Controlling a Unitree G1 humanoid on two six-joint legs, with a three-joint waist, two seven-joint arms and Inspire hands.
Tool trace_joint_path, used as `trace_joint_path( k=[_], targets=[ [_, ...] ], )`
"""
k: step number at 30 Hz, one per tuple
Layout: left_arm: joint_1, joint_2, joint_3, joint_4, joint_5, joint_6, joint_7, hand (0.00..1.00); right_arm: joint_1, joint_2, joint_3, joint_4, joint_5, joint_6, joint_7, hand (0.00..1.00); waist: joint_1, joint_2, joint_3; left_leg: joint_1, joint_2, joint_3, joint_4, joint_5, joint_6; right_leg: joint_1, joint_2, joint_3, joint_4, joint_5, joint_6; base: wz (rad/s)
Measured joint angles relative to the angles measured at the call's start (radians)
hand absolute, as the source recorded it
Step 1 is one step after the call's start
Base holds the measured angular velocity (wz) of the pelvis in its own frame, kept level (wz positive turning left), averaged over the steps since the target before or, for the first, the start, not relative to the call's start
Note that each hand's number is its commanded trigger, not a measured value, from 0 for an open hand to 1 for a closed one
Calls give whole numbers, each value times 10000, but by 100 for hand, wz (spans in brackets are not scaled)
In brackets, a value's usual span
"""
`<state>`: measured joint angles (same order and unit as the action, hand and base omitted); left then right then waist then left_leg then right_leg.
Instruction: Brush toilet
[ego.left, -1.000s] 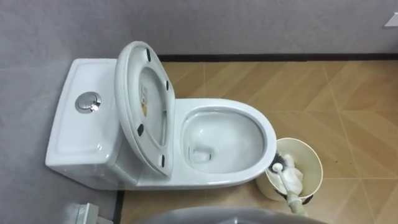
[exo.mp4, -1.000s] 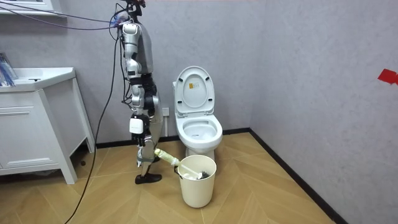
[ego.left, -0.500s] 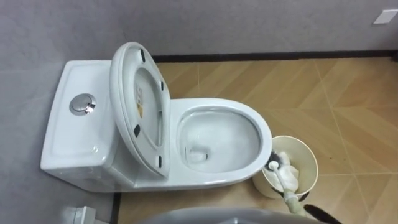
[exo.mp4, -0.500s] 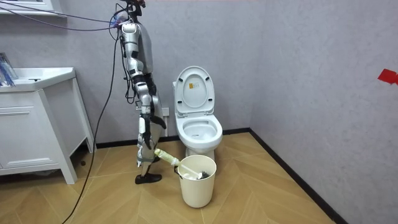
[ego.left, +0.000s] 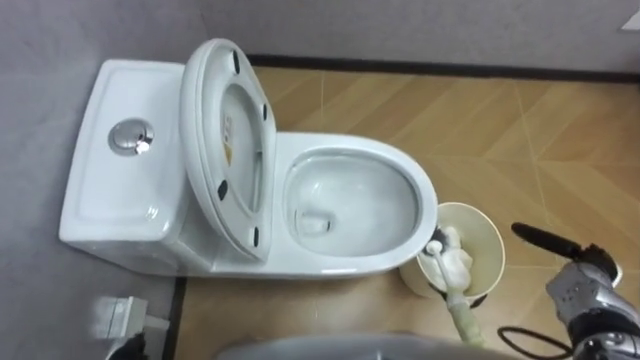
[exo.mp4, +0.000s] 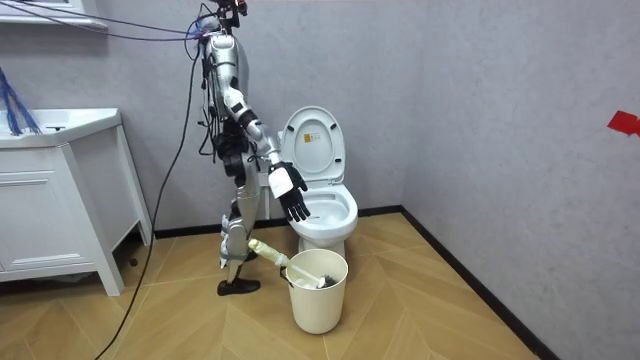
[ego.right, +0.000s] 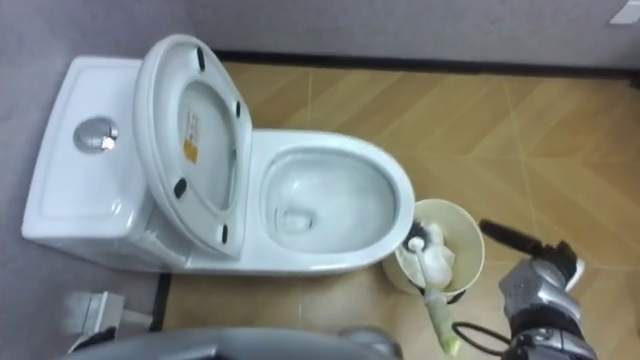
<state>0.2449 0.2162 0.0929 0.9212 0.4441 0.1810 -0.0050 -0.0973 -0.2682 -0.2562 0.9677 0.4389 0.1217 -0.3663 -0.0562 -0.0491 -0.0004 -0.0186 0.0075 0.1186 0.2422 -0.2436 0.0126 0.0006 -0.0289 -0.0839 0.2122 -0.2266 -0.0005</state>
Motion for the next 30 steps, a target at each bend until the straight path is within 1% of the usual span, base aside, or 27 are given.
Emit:
trace_joint_path(
  k=[2, 3, 4, 5, 6, 7, 8, 9, 10, 11, 13, 16, 17, 18, 19, 20, 21, 23, 24, 26, 29, 30],
  targets=[
    [-158, 2, -9, 23, -4, -143, 0, 0, -24, -26, 214, 51, -217, -58, 112, 0, 47, 66, 18, -325, 10, -84, 106, 0, 0, -266, 8, -33, 95, 25, -11, 6],
    [-203, 2, -36, 37, -98, -220, 0, 0, -82, -54, 351, 328, -465, -192, 191, 0, 58, 115, 37, -466, 14, -107, 167, 1, 1, -370, 6, -70, 97, 47, -11, 7],
    [-204, 12, -89, 50, -208, -249, 0, 0, -141, -76, 409, 513, -607, -221, 218, 0, 70, 148, 48, -520, 14, -109, 174, 2, 3, -442, 2, -73, 103, 50, -11, 6],
    [-211, 16, -189, 58, -209, -323, 1, 0, -239, -108, 401, 861, -854, -238, 224, 0, 73, 213, 15, -685, 13, -119, 211, 3, 6, -602, -8, -95, 138, 56, -7, 0],
    [-255, 13, -198, 53, -204, -389, 3, 0, -288, -122, 418, 1128, -1047, -289, 214, 0, 116, 278, 16, -877, 25, -125, 296, 5, 8, -762, -5, -102, 163, 76, -9, 0],
    [-356, 14, -214, 51, -207, -396, 6, 0, -319, -130, 495, 1264, -1095, -321, 198, 0, 147, 308, 27, -974, 39, -133, 337, 5, 9, -859, -1, -116, 193, 99, -17, 0],
    [-456, 41, -354, 64, -308, -392, 33, 0, -345, -166, 871, 1468, -1129, -403, 209, 0, 203, 380, 54, -1231, 56, -159, 457, 8, 13, -1050, -10, -231, 317, 108, -28, 9],
    [-661, 70, -509, 103, -456, -410, 37, 0, -410, -186, 1119, 1763, -1130, -455, 230, 0, 204, 435, 69, -1562, 55, -283, 653, 9, 15, -1304, -32, -375, 425, 111, -33, 15],
    [-801, 74, -588, 119, -511, -432, 42, 0, -452, -194, 1183, 1947, -1136, -465, 274, 0, 211, 461, 67, -1731, 55, -358, 743, 9, 15, -1446, -41, -449, 504, 111, -33, 22],
    [-1067, 83, -713, 144, -635, -522, 53, 0, -540, -200, 1227, 2225, -1138, -458, 397, 0, 285, 498, 76, -2048, 60, -392, 883, 17, 28, -1769, -60, -553, 698, 108, -37, 6],
    [-1668, 94, -846, 461, -1034, -787, 207, 0, -911, -212, 1593, 2714, -1215, -473, 477, 0, 608, 481, 118, -2706, 117, -367, 1168, 33, 56, -2662, -92, -570, 1424, 93, -58, -11],
    [-2249, 101, -871, 656, -1206, -975, 312, 0, -1448, -297, 1682, 3221, -1352, -478, 645, 0, 655, 417, 183, -3579, 119, -395, 1646, 47, 79, -3539, -144, -592, 1905, 68, -94, -1],
    [-2492, 106, -891, 831, -1404, -1065, 401, 0, -1602, -349, 1732, 3364, -1426, -508, 699, 0, 643, 389, 268, -3998, 118, -399, 1889, 59, 100, -3918, -181, -648, 2092, 56, -116, 4],
    [-2657, 129, -1017, 897, -1595, -1120, 476, 0, -1874, -412, 1862, 3492, -1540, -576, 760, 0, 662, 387, 324, -4456, 103, -434, 2143, 63, 108, -4314, -224, -754, 2278, 21, -174, 6],
    [-2727, 145, -1099, 929, -1653, -1164, 534, 0, -1933, -441, 1947, 3528, -1583, -589, 782, 0, 665, 386, 327, -4686, 100, -453, 2261, 65, 113, -4509, -234, -784, 2364, 15, -183, 11],
    [-2838, 207, -1288, 911, -1776, -1213, 651, 0, -2062, -466, 2062, 3593, -1610, -591, 825, 0, 694, 358, 344, -5166, 104, -479, 2510, 75, 131, -4964, -249, -816, 2587, 2, -205, 7],
    [-2968, 248, -1457, 915, -1791, -1205, 750, 0, -2145, -516, 2217, 3675, -1587, -590, 862, 0, 778, 323, 372, -5604, 107, -512, 2768, 81, 142, -5400, -273, -823, 2829, -16, -235, 6],
    [-3157, 268, -1663, 911, -1790, -1211, 929, 0, -2243, -616, 2369, 3747, -1576, -590, 863, 0, 904, 293, 392, -6216, 102, -561, 3077, 98, 176, -6025, -325, -835, 3146, -50, -260, 5],
    [-3295, 277, -1787, 909, -1791, -1216, 1070, 0, -2299, -642, 2419, 3821, -1513, -592, 863, 0, 938, 307, 399, -6551, 87, -663, 3193, 117, 194, -6338, -353, -869, 3332, -54, -269, 9],
    [-3358, 302, -1972, 903, -1801, -1234, 1263, 0, -2390, -668, 2678, 3898, -1296, -592, 865, 0, 961, 317, 412, -6961, 47, -741, 3376, 162, 215, -6724, -414, -937, 3562, -63, -283, 13],
    [-3627, 318, -2230, 827, -1815, -1312, 1637, 0, -2548, -797, 2867, 3920, -1161, -595, 879, 0, 1002, 333, 419, -7689, -42, -803, 3616, 223, 256, -7472, -499, -941, 3927, -72, -287, 9],
    [-3722, 326, -2377, 720, -2040, -1320, 1814, 0, -2630, -858, 2954, 3898, -1077, -594, 878, 0, 1059, 350, 414, -7981, -48, -799, 3796, 239, 274, -7754, -528, -940, 4102, -80, -288, 3]
  ],
)
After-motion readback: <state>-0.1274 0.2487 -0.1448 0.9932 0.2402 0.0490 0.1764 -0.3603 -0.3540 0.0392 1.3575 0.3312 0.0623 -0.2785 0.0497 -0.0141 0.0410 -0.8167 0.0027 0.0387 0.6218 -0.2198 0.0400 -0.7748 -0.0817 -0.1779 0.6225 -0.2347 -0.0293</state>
